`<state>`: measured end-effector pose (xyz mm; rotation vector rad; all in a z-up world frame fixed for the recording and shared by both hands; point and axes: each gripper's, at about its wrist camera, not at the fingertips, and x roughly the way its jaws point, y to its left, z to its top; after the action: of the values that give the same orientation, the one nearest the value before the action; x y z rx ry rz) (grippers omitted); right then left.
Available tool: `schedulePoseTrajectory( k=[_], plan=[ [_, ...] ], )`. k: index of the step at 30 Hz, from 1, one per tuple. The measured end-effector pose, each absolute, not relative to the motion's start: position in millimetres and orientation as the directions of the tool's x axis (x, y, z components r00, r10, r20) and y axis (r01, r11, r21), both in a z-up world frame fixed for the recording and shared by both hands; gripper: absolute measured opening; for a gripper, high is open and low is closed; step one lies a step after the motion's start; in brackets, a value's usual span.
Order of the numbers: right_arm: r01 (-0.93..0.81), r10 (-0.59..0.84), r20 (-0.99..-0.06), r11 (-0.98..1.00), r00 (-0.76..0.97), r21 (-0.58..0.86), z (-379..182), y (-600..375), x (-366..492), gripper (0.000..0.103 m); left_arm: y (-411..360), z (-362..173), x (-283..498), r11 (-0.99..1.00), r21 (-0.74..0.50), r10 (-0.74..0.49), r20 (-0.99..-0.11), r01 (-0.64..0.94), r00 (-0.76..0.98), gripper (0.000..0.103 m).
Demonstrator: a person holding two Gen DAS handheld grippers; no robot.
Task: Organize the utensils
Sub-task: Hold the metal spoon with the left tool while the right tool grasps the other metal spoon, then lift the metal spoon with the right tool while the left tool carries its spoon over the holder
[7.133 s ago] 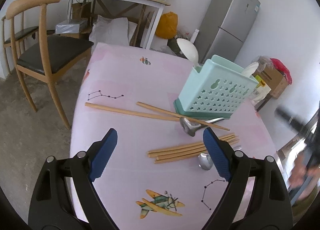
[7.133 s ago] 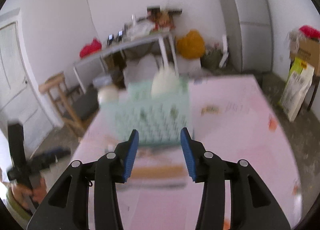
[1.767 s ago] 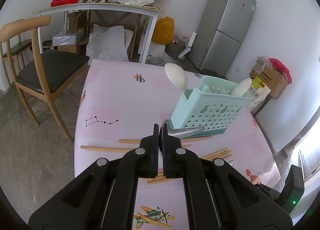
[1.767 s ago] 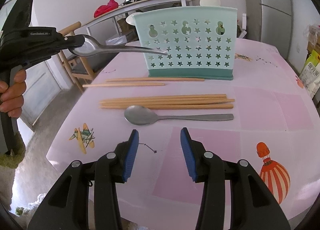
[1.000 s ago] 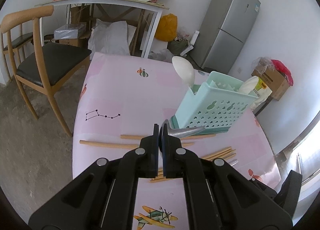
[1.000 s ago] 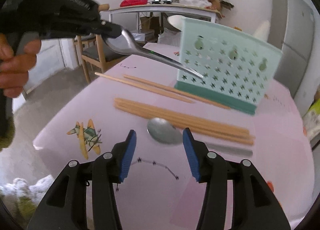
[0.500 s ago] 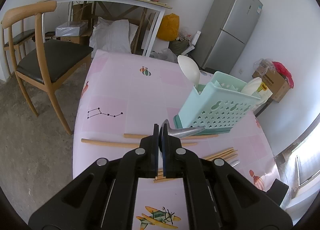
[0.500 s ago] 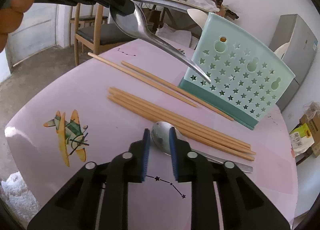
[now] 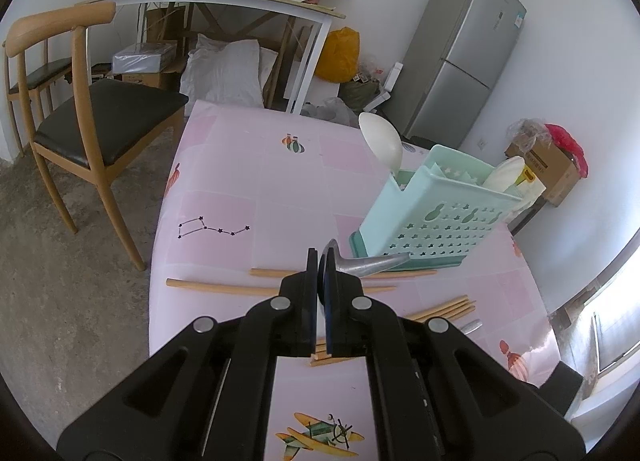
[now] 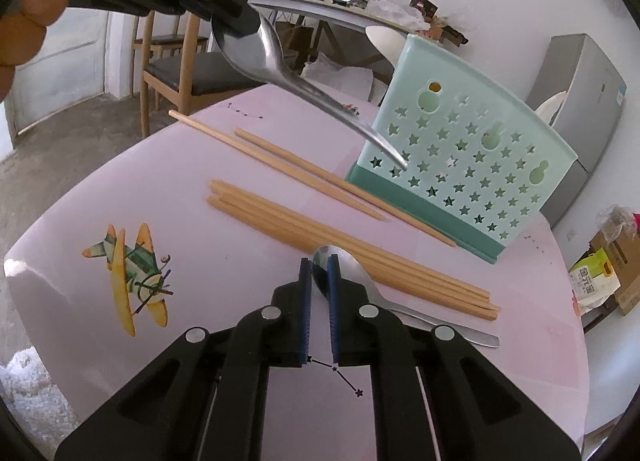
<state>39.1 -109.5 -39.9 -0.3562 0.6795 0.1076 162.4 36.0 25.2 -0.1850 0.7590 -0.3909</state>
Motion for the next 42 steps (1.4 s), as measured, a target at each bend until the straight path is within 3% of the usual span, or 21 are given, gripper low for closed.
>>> schedulePoseTrajectory(
  k=[30, 42],
  plan=[
    [-0.169, 0.026, -0.563, 0.964, 0.826, -0.205, -4.3, -129.8, 13.9, 0.005, 20.7, 37.9, 159.4, 0.915, -0.282, -0.404, -0.634, 0.289, 0.659, 0.001],
    [-0.128, 0.031, -0.545, 0.982, 0.838, -0.14, 25.1, -149.7, 2.1, 0.003, 26.6, 63.4, 143.0, 0.892, -0.316, -0.45, -0.579, 0.322, 0.68, 0.001]
  ],
)
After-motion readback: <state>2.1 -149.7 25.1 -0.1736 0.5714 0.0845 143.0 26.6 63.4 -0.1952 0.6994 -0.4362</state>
